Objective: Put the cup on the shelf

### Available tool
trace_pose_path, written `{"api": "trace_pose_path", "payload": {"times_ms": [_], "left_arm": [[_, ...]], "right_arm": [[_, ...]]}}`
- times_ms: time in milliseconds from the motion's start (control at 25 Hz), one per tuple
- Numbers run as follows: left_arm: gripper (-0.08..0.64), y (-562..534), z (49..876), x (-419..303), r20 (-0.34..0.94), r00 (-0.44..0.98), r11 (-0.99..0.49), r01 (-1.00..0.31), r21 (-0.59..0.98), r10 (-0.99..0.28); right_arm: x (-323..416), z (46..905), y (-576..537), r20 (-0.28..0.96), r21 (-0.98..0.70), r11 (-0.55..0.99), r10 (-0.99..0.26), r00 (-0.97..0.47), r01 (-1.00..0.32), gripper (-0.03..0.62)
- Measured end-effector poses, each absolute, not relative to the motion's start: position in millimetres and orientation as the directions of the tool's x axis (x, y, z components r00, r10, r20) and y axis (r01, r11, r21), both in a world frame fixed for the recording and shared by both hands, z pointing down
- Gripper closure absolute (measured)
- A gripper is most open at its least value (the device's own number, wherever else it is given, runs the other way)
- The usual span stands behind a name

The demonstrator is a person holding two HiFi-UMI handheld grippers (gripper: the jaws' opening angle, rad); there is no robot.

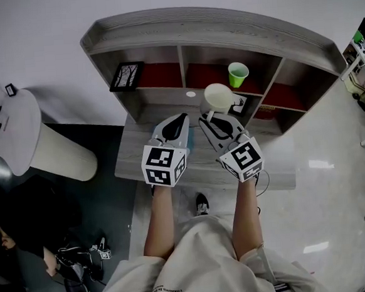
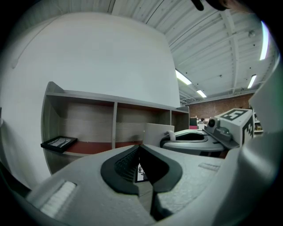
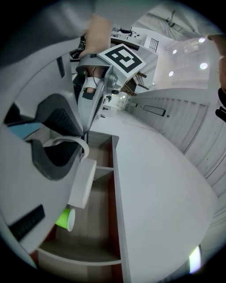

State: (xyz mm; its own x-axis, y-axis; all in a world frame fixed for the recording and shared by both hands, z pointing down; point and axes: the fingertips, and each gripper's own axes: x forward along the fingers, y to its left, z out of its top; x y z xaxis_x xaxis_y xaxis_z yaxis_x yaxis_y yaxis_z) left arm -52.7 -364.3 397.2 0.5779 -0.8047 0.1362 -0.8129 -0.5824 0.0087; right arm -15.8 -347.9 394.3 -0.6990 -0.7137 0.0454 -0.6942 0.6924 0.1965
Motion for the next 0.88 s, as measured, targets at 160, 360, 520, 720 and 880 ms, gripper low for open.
{"api": "trace_pose_path", "payload": {"times_ms": [160,360,520,720,880], "left_arm": [[0.549,-378,394,-45,0.136,0.582,-0.589,-0.808,-0.006,-0.801],[0.549,-398,390,-43,0.129,0.571,-0.576,-0.817,-0.007,-0.811],[0.549,-413,395,-41,0.14,0.556,-0.563,-0.826,-0.011,-0.819],[0.549,-421,405,-46,0.142,0.522,-0.526,-0.85,0.007,-0.841],[0.549,-425,413,-50,0.157,0.505,-0.509,-0.86,0.015,-0.849]], "right_arm": [[-15,393,-365,0.046,0.211,0.702,-0.703,-0.71,-0.681,0.545],[-11,395,-387,0.051,0.222,0.707,-0.696,-0.717,-0.671,0.545],[-9,397,-407,0.056,0.236,0.709,-0.692,-0.719,-0.664,0.545],[-3,409,-427,0.053,0.223,0.698,-0.705,-0.707,-0.68,0.545],[-2,417,-439,0.052,0.218,0.694,-0.71,-0.702,-0.686,0.545]]}}
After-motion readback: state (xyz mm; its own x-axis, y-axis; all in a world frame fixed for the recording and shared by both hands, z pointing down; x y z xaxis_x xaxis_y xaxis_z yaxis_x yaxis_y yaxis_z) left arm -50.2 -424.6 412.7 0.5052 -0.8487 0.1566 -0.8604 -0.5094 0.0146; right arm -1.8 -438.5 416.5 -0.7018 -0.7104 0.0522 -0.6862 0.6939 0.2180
